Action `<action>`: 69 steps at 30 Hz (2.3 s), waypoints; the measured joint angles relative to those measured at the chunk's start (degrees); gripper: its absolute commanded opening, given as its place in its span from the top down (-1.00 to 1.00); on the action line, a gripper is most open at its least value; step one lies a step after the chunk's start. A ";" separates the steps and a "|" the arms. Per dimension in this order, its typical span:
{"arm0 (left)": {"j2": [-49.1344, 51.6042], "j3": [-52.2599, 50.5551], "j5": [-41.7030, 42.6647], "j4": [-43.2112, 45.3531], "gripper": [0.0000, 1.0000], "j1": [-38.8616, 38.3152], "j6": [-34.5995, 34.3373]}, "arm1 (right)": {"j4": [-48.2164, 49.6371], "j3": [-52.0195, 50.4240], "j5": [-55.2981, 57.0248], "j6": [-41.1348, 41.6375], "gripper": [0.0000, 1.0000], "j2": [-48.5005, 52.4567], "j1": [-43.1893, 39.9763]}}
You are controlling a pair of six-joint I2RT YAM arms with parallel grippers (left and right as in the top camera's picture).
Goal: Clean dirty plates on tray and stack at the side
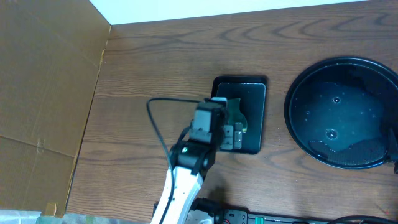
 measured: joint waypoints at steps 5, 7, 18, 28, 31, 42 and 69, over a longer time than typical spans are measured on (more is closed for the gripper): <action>-7.61 -5.70 4.76 3.82 -0.97 6.03 5.53 | 0.00 0.00 -0.02 0.00 -0.99 0.00 0.00; -11.21 -8.96 5.81 7.72 -0.97 7.56 6.49 | 0.02 0.00 -0.02 0.00 -0.99 0.00 0.00; -32.94 -29.79 7.43 27.04 -0.96 8.24 10.54 | 0.04 0.00 0.00 -0.02 -0.99 0.00 0.00; -48.89 -38.75 7.43 31.06 -0.97 8.28 13.64 | 0.02 0.00 0.00 -0.15 -0.98 -0.02 0.00; -51.12 -39.85 7.43 33.40 -0.97 8.37 13.68 | 0.02 0.00 0.00 -0.15 -0.99 -0.02 0.00; -54.45 -41.55 6.99 37.46 -0.97 11.80 11.69 | 0.02 0.00 0.00 -0.15 -0.98 -0.02 0.00; -54.53 -41.55 1.11 37.27 -0.97 12.72 -0.09 | 0.02 0.00 0.00 -0.15 -0.98 -0.02 0.00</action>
